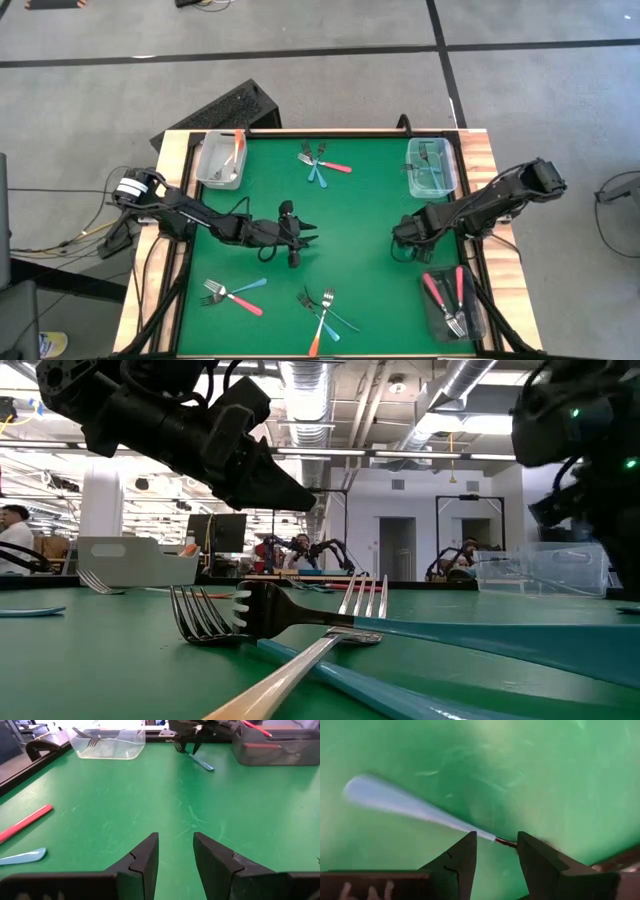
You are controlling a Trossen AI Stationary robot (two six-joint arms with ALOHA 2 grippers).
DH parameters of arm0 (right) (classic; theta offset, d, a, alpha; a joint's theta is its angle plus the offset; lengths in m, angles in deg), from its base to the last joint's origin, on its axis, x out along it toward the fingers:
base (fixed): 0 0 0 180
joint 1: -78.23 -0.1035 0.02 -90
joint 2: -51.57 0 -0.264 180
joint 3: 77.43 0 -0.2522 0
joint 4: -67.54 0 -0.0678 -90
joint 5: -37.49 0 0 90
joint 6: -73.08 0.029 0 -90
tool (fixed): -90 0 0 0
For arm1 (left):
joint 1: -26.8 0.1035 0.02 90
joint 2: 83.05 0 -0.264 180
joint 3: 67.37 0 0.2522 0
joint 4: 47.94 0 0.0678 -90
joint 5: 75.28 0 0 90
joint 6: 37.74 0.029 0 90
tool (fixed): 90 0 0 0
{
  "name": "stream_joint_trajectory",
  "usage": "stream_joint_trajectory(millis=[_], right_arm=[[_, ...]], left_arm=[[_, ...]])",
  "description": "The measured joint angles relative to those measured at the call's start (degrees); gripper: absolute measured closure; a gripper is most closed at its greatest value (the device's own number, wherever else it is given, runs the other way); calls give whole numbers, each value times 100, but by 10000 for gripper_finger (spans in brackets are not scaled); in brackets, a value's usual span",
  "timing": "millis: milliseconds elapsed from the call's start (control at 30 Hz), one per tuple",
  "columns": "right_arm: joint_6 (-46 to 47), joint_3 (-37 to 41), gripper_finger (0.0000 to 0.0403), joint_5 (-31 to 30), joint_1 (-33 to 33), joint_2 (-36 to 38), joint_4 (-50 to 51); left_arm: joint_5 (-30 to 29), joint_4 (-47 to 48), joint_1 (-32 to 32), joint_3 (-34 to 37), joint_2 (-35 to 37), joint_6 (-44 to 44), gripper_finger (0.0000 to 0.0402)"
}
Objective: Sort silverware by color (type)
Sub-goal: Put the blue fork into the transparent bin
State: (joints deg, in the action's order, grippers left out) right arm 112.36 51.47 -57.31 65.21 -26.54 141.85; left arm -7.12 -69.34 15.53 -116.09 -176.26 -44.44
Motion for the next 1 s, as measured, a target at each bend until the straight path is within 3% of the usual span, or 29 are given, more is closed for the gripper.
stream_joint_trajectory(millis=[233, 600, 1000], right_arm=[[2672, 242, 237, 148, 129, 7, -120], [4812, 239, 237, 163, 103, 27, -513], [6977, 251, 237, -685, -412, 17, -1018]], left_arm=[[-41, 111, 18, 0, 0, 20, 291], [-55, 123, 42, 0, 0, 17, 291], [-55, 211, 42, 0, 0, 13, 291]])
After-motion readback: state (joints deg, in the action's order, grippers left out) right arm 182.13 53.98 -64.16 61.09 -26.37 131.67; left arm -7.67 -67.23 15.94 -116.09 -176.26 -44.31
